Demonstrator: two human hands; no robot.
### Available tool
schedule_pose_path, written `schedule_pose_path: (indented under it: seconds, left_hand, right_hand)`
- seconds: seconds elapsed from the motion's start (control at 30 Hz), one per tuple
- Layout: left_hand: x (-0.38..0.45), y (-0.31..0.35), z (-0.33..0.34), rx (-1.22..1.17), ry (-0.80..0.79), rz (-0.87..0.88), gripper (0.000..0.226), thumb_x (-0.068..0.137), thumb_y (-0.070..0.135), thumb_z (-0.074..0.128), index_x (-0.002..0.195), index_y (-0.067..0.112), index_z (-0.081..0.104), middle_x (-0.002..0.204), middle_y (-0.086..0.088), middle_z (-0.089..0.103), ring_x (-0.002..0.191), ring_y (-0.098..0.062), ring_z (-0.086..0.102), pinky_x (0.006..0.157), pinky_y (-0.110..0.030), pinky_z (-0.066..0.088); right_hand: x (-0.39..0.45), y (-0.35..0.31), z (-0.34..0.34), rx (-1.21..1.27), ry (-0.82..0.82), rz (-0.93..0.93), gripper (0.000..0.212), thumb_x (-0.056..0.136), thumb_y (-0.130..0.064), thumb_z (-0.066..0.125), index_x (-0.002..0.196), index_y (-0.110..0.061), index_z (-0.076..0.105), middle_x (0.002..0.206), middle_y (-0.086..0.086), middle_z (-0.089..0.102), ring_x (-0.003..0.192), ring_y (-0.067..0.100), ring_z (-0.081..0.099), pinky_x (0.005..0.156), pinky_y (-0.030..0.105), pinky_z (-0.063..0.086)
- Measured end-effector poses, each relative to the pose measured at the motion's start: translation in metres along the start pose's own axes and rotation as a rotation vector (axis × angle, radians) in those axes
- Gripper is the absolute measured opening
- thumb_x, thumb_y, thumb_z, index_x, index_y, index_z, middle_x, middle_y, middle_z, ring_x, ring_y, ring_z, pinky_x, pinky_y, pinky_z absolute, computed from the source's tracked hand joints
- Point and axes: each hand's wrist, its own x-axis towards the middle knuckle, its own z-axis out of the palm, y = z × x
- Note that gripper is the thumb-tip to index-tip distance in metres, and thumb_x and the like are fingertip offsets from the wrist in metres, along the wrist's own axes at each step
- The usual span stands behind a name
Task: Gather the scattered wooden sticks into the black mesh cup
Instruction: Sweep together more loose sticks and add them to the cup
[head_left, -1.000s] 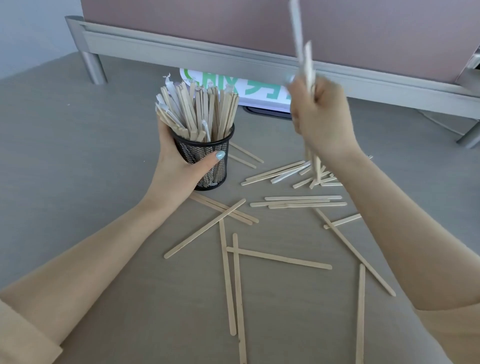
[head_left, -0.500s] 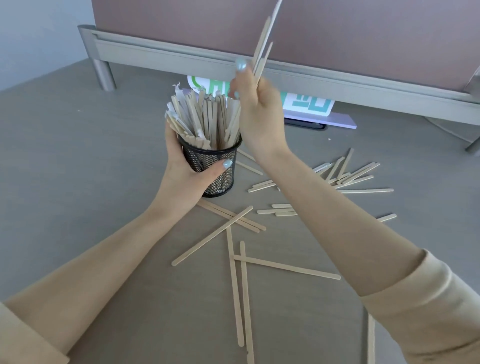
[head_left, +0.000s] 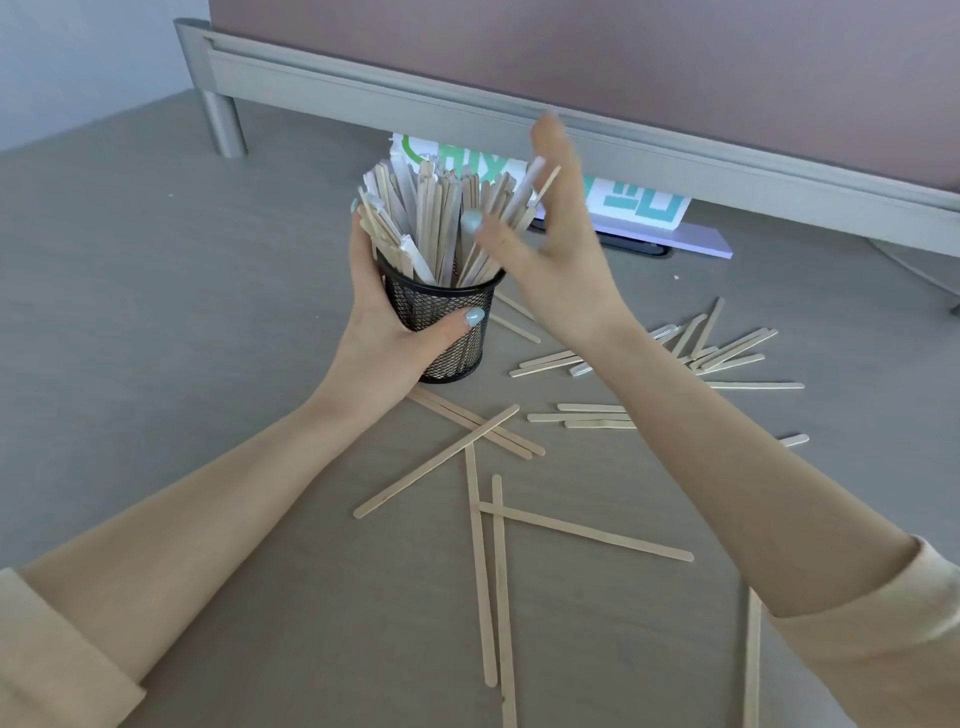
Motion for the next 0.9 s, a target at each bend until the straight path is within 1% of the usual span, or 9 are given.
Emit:
schedule_pose_path:
  seconds: [0.1,0.17,0.27,0.47,0.63,0.7,0.77,0.83,0.9]
  left_hand:
    - [-0.001,0.000,0.000,0.000,0.000,-0.011,0.097,0.075,0.014,0.073,0.145,0.024,0.007,0.137,0.021,0.041,0.120,0.018,0.040,0.085,0.004,0.035]
    - [-0.001,0.000,-0.001,0.011,0.002,-0.022,0.094,0.075,0.016,0.073,0.145,0.026,0.011,0.136,0.022,0.042,0.119,0.018,0.040,0.084,0.006,0.035]
    - [-0.001,0.000,0.000,0.019,0.007,-0.018,0.091,0.075,0.017,0.073,0.144,0.025,0.014,0.137,0.021,0.042,0.119,0.017,0.041,0.084,0.005,0.035]
    - [0.000,0.000,-0.001,0.021,0.021,-0.007,0.089,0.075,0.019,0.074,0.144,0.022,0.018,0.140,0.016,0.043,0.124,0.009,0.042,0.094,-0.003,0.037]
    - [-0.001,0.003,-0.004,0.037,0.115,0.004,0.080,0.073,0.016,0.074,0.138,0.024,0.030,0.125,0.026,0.048,0.111,0.021,0.044,0.084,0.005,0.035]
    - [0.001,0.003,-0.008,0.040,0.174,0.017,0.078,0.073,0.015,0.074,0.138,0.021,0.032,0.130,0.019,0.049,0.118,0.013,0.045,0.095,-0.005,0.037]
    - [0.004,0.002,-0.013,0.049,0.221,0.021,0.075,0.073,0.016,0.073,0.137,0.019,0.034,0.131,0.014,0.050,0.121,0.005,0.046,0.105,-0.019,0.037]
    - [0.007,0.000,-0.017,0.052,0.253,0.023,0.073,0.072,0.017,0.073,0.135,0.019,0.036,0.131,0.011,0.051,0.122,0.002,0.047,0.107,-0.029,0.038]
    - [0.010,-0.001,-0.020,0.056,0.279,0.018,0.073,0.072,0.018,0.073,0.135,0.019,0.036,0.132,0.010,0.051,0.122,0.001,0.047,0.107,-0.031,0.038]
  right_hand:
    - [0.007,-0.006,-0.005,0.065,0.102,-0.070,0.067,0.094,-0.016,0.044,0.146,-0.007,0.002,0.157,0.007,0.006,0.140,0.009,0.016,0.099,0.003,0.027]
    - [0.012,-0.009,-0.009,0.022,0.086,-0.080,0.059,0.097,-0.020,0.037,0.146,-0.007,0.006,0.157,0.005,0.008,0.143,0.012,0.011,0.105,0.005,0.022]
    - [0.012,-0.003,-0.009,-0.129,-0.068,-0.036,0.050,0.098,-0.029,0.029,0.145,-0.012,0.022,0.155,0.001,0.022,0.143,0.009,0.015,0.118,0.030,0.014]
    - [0.004,-0.001,-0.004,-0.099,-0.246,0.012,0.047,0.099,-0.035,0.028,0.144,-0.022,0.023,0.155,-0.007,0.021,0.143,0.005,0.010,0.118,0.028,0.008]
    - [0.013,0.020,-0.002,0.078,0.157,0.170,0.041,0.098,-0.028,0.034,0.138,-0.019,0.038,0.142,-0.006,0.041,0.127,0.004,0.037,0.100,0.012,0.029]
    - [0.020,0.038,-0.003,-0.162,0.089,0.318,0.041,0.095,-0.029,0.043,0.133,-0.015,0.045,0.138,0.000,0.046,0.121,0.011,0.042,0.094,0.019,0.032]
    - [0.022,0.058,-0.001,-0.495,-0.134,0.444,0.049,0.089,-0.040,0.050,0.132,-0.016,0.047,0.141,0.004,0.042,0.131,0.022,0.033,0.100,0.030,0.029]
    - [0.019,0.068,0.003,-0.693,-0.250,0.471,0.055,0.084,-0.048,0.054,0.129,-0.016,0.049,0.139,0.007,0.041,0.133,0.029,0.027,0.103,0.038,0.027]
    - [0.019,0.074,0.009,-0.786,-0.260,0.423,0.046,0.083,-0.048,0.055,0.114,-0.014,0.059,0.127,0.011,0.048,0.124,0.032,0.034,0.093,0.037,0.032]
